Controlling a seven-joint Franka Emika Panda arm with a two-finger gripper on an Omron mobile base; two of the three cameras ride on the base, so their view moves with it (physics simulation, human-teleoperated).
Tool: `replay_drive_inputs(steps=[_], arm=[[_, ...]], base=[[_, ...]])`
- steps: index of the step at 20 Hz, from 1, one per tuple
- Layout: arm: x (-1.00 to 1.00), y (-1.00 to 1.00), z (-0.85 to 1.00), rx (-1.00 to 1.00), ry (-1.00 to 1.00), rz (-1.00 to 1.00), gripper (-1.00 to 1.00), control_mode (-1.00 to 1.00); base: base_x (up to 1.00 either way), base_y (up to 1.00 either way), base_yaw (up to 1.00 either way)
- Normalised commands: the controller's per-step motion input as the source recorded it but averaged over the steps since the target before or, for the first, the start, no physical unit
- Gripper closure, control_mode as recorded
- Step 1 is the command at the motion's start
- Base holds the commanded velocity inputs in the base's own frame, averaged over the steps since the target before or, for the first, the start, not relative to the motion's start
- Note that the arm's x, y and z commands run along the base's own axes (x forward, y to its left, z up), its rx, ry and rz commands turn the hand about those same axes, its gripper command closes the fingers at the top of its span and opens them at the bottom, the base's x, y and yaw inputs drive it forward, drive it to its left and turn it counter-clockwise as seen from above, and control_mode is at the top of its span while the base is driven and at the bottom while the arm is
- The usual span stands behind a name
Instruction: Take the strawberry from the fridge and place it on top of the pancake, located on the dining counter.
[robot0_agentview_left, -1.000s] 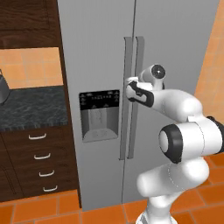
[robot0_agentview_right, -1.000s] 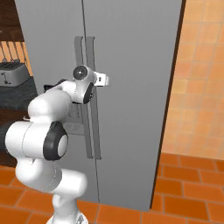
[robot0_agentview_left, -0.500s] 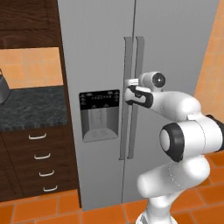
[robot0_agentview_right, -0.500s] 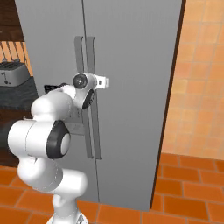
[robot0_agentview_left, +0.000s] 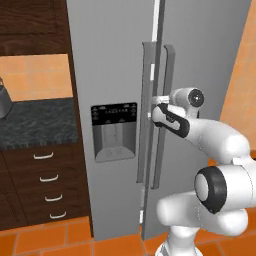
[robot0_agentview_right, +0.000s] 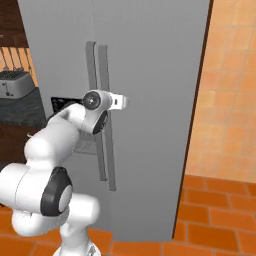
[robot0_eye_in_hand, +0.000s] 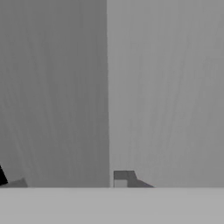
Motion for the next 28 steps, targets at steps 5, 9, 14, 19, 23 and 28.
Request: replay_drive_inputs(steps=[5, 9, 14, 19, 23, 28], arm=[[-1.0, -1.0, -0.16, 0.0, 0.13, 0.0, 1.0, -1.0], [-1.0, -1.0, -0.38, 0.0, 0.16, -0.01, 1.0, -1.0], [-1.0, -1.0, -0.25, 0.06, 0.17, -0.03, 1.0, -1.0], [-0.89, -1.0, -0.2, 0.11, 0.18, -0.03, -1.0, -1.0], [-0.91, -1.0, 0.23, 0.17, 0.26, -0.01, -1.0, -1.0], [-0.99, -0.24, 0.26, 0.05, -0.01, 0.01, -1.0, -1.0]], base=[[0.0, 0.0, 0.0], [0.0, 0.0, 0.0], [0.0, 0.0, 0.0], [0.0, 0.0, 0.0], [0.0, 0.0, 0.0], [0.0, 0.0, 0.0]])
